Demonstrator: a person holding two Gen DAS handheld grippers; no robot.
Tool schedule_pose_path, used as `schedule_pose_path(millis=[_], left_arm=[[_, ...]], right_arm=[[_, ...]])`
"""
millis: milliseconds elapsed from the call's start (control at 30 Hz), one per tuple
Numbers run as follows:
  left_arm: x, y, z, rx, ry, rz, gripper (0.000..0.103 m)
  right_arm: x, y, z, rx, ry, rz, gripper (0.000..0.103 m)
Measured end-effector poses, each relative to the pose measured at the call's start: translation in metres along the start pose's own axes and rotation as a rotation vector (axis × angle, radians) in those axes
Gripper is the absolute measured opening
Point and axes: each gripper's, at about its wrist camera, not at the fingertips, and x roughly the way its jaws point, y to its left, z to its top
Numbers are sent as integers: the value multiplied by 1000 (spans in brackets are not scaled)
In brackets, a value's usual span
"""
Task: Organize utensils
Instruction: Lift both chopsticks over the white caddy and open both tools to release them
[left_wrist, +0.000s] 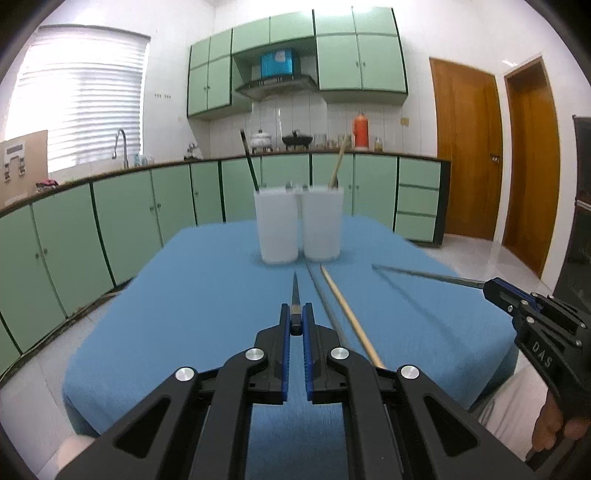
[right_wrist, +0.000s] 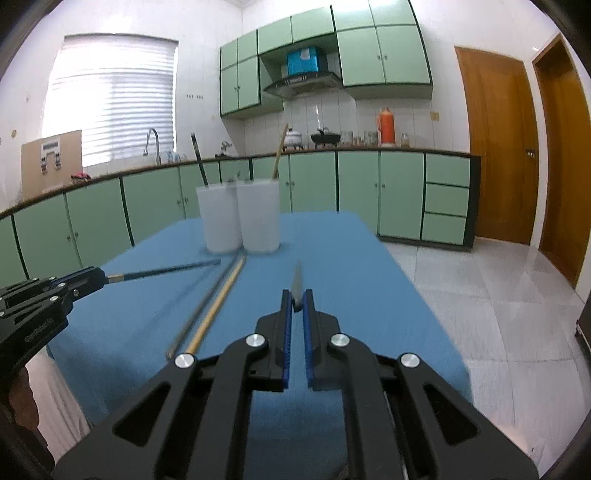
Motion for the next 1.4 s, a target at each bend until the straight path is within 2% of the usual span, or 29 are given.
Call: schedule_pose_path(millis=[400,667,867,1100,1400], left_arm=[[-12,23,73,-34,-119,-45,6],[-3,39,118,-43,-132,-69,6],[7,51,137,-69,-117,-99,6],[16,61,156,-77,-106,-112,6],[19,67,183,-78,-168,-111,6]], right_arm=[[-2,-7,94,-26,-76,83,5],[19,-8,153,-5,-30,175,5],[39,2,178,-23,5,211,5],[51,11,195,-33,-1,228,5],[64,14,234,-20,-52,261,5]])
